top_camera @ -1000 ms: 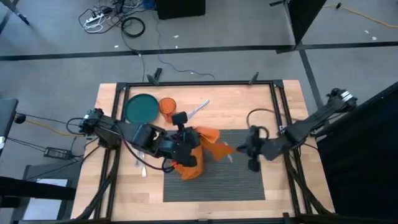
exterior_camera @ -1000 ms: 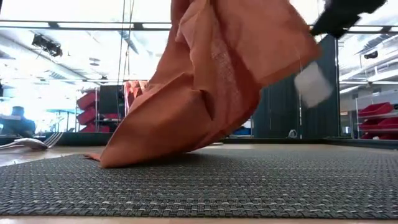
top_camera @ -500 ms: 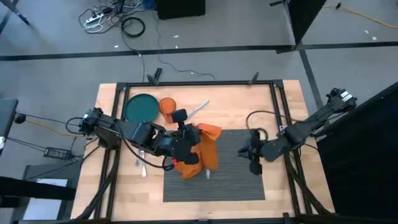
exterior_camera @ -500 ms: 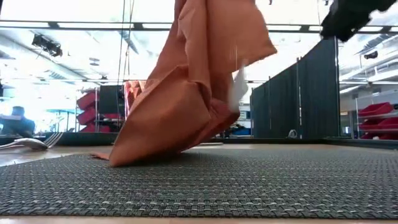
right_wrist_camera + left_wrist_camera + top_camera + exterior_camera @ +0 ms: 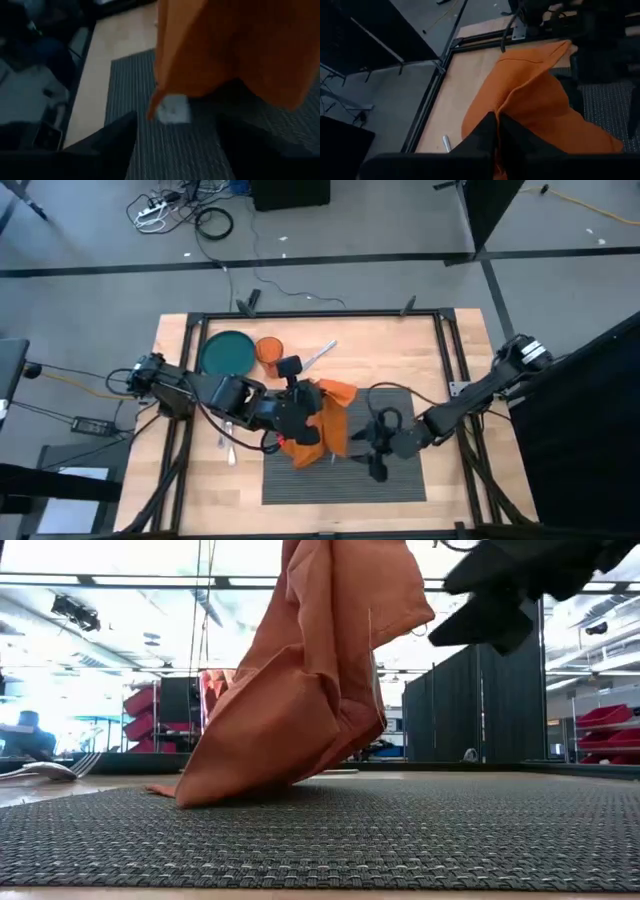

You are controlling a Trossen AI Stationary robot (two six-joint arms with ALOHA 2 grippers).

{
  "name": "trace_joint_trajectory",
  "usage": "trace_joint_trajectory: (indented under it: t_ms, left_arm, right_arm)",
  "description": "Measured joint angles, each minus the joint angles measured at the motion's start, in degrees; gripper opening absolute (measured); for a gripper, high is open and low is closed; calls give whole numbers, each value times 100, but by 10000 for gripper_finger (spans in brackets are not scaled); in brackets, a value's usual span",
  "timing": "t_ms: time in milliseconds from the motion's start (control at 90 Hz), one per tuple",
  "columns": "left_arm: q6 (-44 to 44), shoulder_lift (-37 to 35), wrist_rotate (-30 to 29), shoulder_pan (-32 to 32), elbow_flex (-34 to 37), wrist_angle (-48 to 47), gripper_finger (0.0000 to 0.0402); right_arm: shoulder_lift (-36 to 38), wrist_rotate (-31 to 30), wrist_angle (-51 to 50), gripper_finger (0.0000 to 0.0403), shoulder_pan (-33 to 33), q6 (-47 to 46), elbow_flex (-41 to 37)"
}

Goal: Set table place
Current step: Fold the orange table napkin on the black placemat

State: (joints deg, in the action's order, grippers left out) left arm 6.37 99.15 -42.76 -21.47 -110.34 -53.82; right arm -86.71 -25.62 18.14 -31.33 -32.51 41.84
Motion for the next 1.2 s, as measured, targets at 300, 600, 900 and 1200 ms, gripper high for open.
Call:
trace_joint_trajectory:
  t_ms: [300,600,900,1200]
  left_arm:
    - [-15,2,0,0,0,-3,0]
    - [-15,3,-2,0,0,1,0]
    - [-35,4,-2,1,0,8,0]
    - [-35,4,-2,0,0,-44,0]
  right_arm:
    - [-724,-947,1515,246,238,168,3]
    - [-1165,-1936,2237,81,314,537,5]
    - [-909,-3269,2371,1,-29,2362,5]
    - [516,-4287,1123,0,-469,3861,5]
